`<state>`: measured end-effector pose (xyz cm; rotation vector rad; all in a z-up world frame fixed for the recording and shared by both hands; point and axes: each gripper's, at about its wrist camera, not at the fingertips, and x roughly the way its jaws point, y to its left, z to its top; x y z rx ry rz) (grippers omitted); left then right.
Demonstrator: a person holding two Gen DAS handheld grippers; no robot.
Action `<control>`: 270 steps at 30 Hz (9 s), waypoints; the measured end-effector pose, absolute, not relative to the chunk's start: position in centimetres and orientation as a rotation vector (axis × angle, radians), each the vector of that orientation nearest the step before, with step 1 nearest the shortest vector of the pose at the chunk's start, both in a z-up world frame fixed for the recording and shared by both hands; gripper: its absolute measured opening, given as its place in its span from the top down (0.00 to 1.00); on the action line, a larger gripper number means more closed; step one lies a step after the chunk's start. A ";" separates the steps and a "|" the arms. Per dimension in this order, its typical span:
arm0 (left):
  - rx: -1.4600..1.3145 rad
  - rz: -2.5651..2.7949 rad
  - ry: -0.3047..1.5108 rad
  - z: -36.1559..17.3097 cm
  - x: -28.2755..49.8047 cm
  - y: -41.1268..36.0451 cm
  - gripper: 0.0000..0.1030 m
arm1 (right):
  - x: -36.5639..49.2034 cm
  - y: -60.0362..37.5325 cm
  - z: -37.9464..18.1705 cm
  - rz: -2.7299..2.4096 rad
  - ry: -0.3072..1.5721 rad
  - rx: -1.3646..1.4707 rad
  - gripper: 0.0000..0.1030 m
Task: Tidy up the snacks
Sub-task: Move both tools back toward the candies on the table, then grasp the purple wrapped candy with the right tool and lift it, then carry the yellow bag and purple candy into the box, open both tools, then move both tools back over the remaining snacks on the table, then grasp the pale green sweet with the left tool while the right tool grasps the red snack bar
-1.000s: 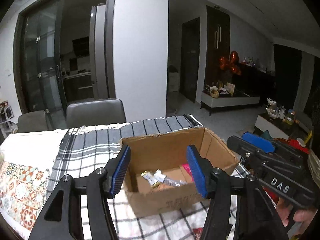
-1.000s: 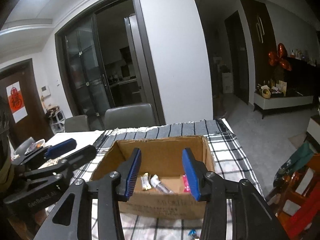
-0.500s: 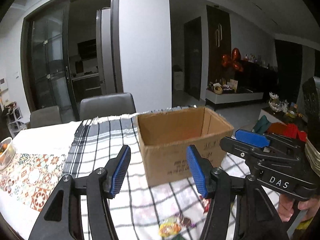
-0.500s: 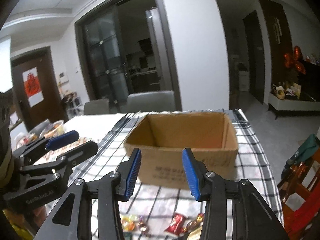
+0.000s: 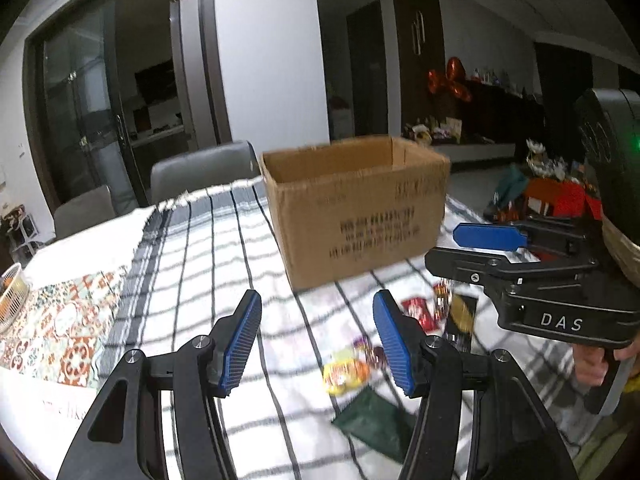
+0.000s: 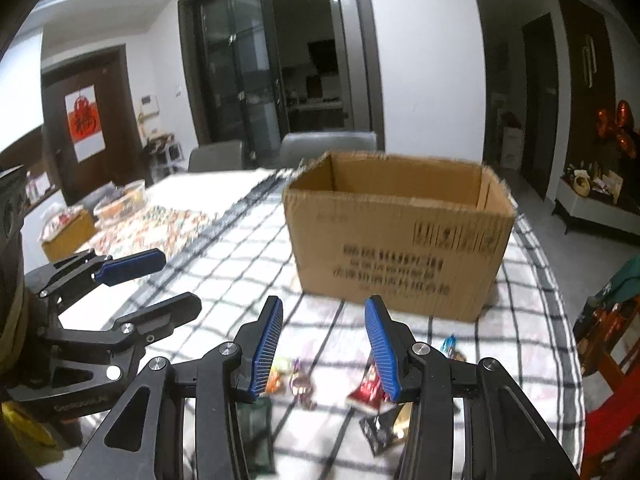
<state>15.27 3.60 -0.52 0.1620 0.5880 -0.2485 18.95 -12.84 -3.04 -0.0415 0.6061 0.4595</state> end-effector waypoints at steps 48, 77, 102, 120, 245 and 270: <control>0.154 -0.463 0.902 -11.2 21.2 2.7 0.64 | 24.4 -8.1 -13.9 0.630 0.940 -0.142 0.78; 0.127 -0.405 0.905 -11.0 20.4 2.8 0.53 | 22.5 -9.8 -12.7 0.533 0.901 -0.065 0.78; 0.079 -0.359 0.828 -7.9 20.2 2.5 0.61 | 22.1 -11.0 -10.0 0.517 0.834 -0.033 0.78; 0.043 -0.350 0.600 2.2 21.0 1.5 0.60 | 22.5 -14.1 -0.5 0.442 0.590 0.031 0.78; 0.090 -0.377 0.883 -11.6 22.7 1.5 0.64 | 24.7 -14.4 -13.0 0.297 0.904 0.114 0.65; 0.050 -0.333 0.826 -9.8 21.7 2.1 0.75 | 23.6 -13.7 -11.5 0.329 0.855 0.101 0.76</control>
